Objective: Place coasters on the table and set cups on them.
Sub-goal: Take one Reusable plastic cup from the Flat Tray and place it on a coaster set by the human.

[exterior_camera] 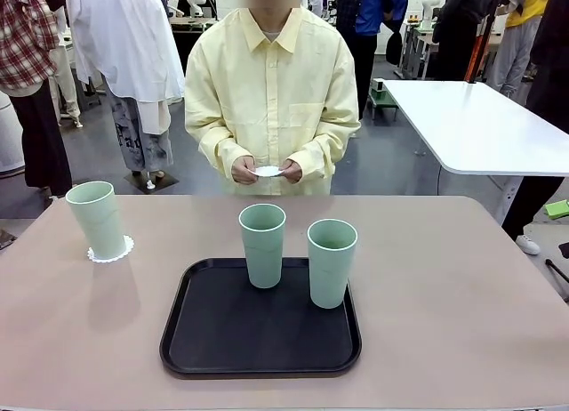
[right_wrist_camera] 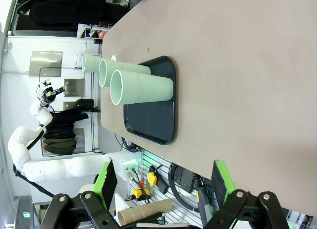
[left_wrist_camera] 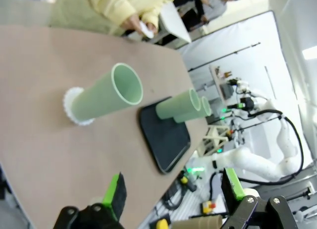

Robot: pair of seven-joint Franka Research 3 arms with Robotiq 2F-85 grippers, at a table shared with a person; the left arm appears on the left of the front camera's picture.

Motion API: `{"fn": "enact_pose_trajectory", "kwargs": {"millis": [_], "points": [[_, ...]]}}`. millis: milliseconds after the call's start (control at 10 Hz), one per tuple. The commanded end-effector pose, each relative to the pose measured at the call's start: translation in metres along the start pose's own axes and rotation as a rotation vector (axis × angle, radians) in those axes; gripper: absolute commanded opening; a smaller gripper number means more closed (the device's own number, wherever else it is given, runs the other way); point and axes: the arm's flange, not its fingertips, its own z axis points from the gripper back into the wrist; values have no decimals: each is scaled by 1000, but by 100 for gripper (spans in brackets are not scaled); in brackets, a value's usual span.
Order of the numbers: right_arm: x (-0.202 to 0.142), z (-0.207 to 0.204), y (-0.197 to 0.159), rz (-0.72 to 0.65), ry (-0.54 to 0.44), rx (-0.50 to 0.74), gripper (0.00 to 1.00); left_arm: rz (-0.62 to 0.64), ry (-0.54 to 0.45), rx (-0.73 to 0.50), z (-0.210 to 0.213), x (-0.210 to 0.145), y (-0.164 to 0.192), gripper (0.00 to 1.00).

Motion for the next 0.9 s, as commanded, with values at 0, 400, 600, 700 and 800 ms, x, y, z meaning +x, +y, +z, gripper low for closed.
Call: {"fn": "enact_pose_trajectory", "kwargs": {"millis": [0,400,600,700,800], "points": [[2,-1,-1,17,-8,29,100,3,-4,-7,1,-1,1,100],[2,-1,-1,17,-8,29,100,3,-4,-7,1,-1,1,100],[2,-1,-1,17,-8,29,100,3,-4,-7,1,-1,1,100],[2,-1,-1,17,-8,29,100,3,-4,-7,1,-1,1,100],[2,-1,-1,17,-8,29,100,3,-4,-7,1,-1,1,100]]}}
